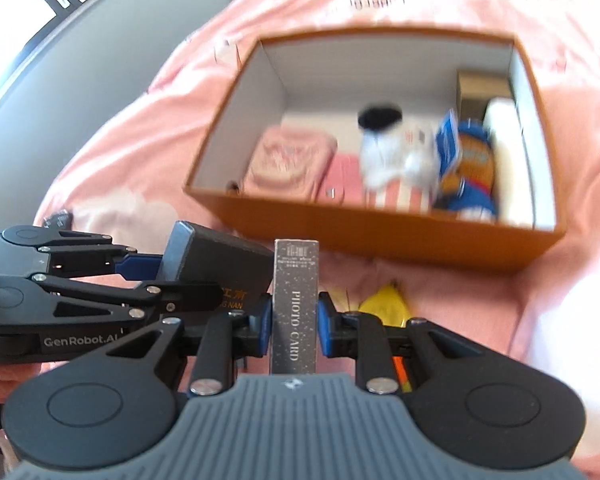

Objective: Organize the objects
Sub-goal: 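Lift the gray box with the left tool while the right tool lifts the photo card pack, then carry the gray box with the left tool while the right tool carries the card pack into the shoebox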

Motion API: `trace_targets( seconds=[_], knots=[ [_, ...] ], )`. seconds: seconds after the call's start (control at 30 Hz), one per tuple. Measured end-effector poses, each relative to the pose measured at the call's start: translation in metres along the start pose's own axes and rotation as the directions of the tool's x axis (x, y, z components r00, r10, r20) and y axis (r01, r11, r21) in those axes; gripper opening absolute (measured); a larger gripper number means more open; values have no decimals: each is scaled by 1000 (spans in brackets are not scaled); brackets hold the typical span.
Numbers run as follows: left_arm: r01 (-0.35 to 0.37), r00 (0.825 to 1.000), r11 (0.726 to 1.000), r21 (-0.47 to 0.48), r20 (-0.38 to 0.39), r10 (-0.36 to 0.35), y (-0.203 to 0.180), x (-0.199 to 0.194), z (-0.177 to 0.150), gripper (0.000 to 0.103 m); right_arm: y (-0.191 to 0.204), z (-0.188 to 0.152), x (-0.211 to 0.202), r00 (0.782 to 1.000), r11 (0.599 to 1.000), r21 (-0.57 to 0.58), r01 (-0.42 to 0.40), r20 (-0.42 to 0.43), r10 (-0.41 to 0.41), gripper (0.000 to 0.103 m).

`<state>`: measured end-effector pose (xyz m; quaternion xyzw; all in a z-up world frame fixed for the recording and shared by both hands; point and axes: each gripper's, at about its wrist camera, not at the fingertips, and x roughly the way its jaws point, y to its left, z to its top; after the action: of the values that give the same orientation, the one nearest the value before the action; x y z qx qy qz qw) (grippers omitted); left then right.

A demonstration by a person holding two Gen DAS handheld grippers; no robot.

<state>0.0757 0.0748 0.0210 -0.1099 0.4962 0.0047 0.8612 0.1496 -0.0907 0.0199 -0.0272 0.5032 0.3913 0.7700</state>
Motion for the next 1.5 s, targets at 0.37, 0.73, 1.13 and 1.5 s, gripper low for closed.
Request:
trace_targets(
  seconds=[0.37, 0.73, 1.13, 1.5],
  knots=[
    [22, 989, 1000, -3, 149, -21, 21, -19, 66, 38, 2, 64, -28, 987, 998, -58, 14, 161, -4, 24],
    [43, 993, 993, -113, 117, -29, 67, 56, 141, 38, -44, 142, 15, 978, 992, 121, -46, 206, 20, 24],
    [-7, 999, 994, -105, 48, 12, 75, 121, 152, 38, -76, 168, 86, 983, 980, 197, -19, 183, -18, 24],
    [-120, 993, 992, 23, 10, 120, 56, 141, 147, 39, -87, 163, 116, 987, 973, 224, 48, 142, -82, 24]
  ],
)
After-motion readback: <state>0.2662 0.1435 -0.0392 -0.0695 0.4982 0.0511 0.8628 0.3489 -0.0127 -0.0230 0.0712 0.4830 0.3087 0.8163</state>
